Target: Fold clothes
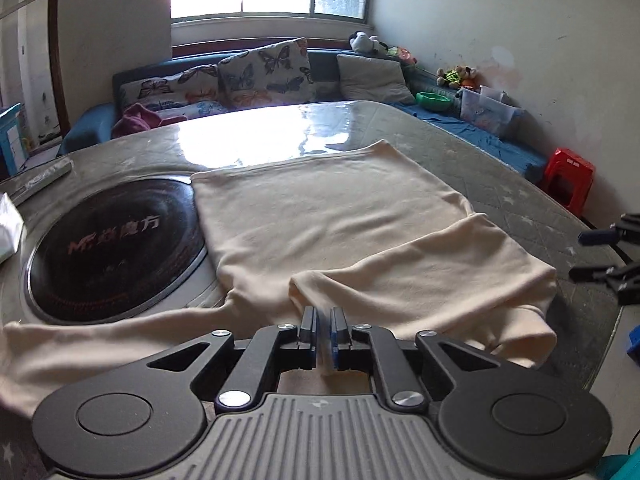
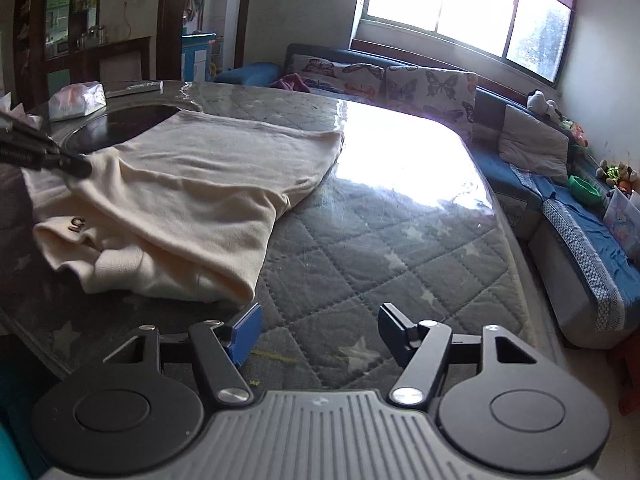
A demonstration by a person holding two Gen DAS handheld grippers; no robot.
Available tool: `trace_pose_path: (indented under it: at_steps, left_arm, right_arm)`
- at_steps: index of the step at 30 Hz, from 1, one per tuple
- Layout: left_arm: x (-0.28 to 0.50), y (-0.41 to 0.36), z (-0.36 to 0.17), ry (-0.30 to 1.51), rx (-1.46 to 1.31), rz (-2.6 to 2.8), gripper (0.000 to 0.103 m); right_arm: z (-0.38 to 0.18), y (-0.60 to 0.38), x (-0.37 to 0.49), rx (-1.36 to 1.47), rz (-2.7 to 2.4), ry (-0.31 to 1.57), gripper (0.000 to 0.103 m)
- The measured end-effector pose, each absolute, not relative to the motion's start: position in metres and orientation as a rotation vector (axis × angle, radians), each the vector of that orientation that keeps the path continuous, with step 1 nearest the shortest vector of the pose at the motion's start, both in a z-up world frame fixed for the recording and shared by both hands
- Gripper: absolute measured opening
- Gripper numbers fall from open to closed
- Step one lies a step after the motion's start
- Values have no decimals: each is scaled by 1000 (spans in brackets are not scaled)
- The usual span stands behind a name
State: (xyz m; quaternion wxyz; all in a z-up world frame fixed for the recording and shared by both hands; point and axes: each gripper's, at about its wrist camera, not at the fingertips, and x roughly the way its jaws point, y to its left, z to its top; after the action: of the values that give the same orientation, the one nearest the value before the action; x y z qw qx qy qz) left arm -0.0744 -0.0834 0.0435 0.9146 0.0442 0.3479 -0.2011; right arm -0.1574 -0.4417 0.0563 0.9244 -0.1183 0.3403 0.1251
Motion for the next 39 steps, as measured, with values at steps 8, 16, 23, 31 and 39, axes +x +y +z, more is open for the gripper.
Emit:
trace_pose_path:
  at_steps: [8, 16, 23, 31, 39]
  left_arm:
    - [-78, -88, 60, 642, 55, -424, 11]
    - [-52, -112, 35, 685, 2, -462, 11]
    - [-47, -92, 28, 710, -81, -411, 11]
    - [-55, -82, 30, 698, -98, -386, 14]
    - [-88, -39, 35, 669, -144, -255, 32]
  right_arm:
    - [78, -419, -110, -156, 424, 661, 42]
    - [57, -388, -66, -147, 502, 702, 24]
    - [53, -391, -62, -146, 490, 722, 17]
    - [51, -375, -55, -176, 506, 721, 18]
    - [58, -342, -72, -230, 619, 705, 19]
